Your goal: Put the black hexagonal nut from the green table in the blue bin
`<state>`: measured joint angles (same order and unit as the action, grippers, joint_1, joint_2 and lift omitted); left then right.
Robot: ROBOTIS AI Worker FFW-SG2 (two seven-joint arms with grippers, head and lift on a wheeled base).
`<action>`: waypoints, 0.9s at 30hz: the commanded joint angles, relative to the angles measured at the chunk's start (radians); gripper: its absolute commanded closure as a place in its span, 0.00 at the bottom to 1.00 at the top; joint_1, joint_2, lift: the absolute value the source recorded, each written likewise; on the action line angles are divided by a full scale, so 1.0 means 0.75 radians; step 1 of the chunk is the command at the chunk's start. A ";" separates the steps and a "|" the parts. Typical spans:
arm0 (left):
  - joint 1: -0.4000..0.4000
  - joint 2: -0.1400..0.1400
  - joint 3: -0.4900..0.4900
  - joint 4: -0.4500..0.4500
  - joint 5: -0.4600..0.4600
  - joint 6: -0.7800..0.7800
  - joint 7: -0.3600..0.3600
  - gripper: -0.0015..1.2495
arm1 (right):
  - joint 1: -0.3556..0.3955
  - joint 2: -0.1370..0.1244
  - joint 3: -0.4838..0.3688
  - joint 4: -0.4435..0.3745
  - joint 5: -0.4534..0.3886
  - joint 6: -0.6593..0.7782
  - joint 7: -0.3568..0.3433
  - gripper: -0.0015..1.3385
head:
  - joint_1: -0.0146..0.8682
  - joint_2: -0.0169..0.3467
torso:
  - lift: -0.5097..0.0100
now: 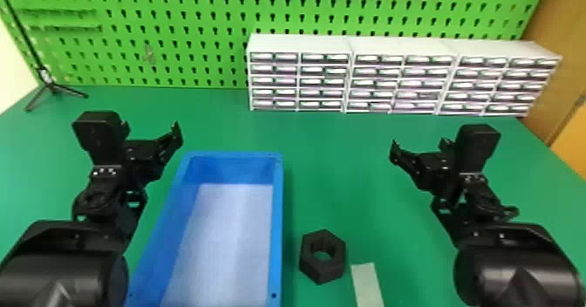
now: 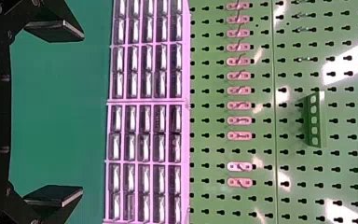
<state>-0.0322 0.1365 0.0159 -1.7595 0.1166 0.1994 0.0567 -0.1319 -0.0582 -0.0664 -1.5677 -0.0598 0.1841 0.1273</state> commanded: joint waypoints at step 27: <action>0.000 0.000 0.001 0.000 0.010 0.000 0.000 0.24 | 0.000 -0.002 -0.001 0.000 -0.006 0.000 0.000 0.11 | 0.79 0.12 | 0.80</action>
<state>-0.0337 0.1364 0.0169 -1.7595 0.1233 0.1994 0.0567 -0.1319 -0.0587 -0.0670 -1.5677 -0.0631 0.1841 0.1276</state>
